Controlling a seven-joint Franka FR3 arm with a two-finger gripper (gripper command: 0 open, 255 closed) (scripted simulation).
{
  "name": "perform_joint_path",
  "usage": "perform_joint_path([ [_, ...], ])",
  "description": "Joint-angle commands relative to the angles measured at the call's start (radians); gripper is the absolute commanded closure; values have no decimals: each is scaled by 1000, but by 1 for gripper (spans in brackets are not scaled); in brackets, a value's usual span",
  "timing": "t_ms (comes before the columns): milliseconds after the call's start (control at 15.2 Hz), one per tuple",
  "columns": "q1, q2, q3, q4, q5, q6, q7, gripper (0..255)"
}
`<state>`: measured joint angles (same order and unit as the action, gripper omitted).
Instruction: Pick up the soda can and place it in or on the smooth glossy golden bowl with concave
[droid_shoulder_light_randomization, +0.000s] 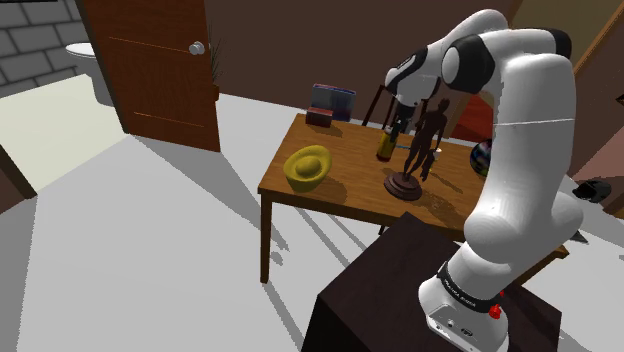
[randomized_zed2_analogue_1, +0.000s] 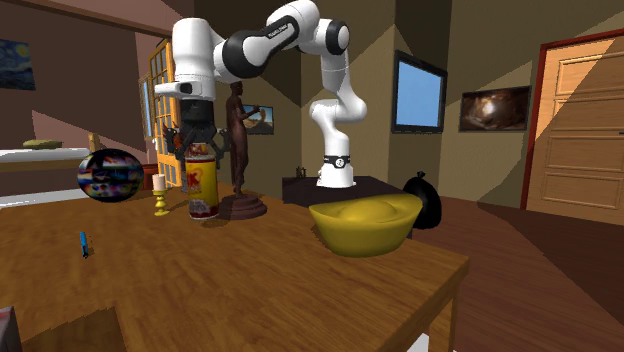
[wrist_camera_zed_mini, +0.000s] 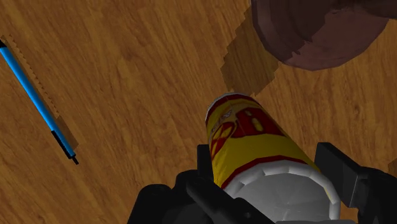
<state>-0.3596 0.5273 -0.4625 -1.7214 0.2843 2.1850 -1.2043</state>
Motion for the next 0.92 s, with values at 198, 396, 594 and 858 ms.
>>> perform_joint_path([
  [198,8,-35,-12,19,-20,-51,13,255],
  [396,12,-54,-18,34,-31,-82,20,255],
  [594,15,-71,-24,50,-42,-115,27,255],
  [858,18,-92,-31,76,-54,-159,35,255],
])
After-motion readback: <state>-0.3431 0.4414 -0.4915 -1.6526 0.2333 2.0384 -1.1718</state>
